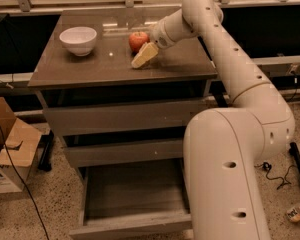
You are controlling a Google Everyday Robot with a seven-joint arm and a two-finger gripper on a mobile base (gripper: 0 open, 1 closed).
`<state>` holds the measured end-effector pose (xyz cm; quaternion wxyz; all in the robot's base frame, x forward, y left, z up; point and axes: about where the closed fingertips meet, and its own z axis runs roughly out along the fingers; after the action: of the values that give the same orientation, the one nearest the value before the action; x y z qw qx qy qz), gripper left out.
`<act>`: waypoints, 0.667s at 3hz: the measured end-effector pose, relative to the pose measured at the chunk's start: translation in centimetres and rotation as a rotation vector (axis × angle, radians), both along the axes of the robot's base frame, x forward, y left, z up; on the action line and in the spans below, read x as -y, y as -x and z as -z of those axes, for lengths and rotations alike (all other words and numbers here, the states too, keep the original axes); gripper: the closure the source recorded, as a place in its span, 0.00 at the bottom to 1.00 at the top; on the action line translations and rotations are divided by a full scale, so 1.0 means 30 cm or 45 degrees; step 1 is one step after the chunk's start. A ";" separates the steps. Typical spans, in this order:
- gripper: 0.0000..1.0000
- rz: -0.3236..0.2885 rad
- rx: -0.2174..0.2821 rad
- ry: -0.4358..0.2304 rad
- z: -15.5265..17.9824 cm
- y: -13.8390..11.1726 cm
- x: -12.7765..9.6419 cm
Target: Place apple into bottom drawer
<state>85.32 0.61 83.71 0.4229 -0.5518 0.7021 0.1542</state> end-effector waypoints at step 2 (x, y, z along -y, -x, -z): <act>0.39 -0.022 -0.036 -0.041 0.029 -0.028 -0.043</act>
Offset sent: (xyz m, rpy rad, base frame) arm 0.0308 0.0141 -0.0016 0.0524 0.0375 0.0390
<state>86.17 1.90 82.85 0.4203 -0.5489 0.7006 0.1769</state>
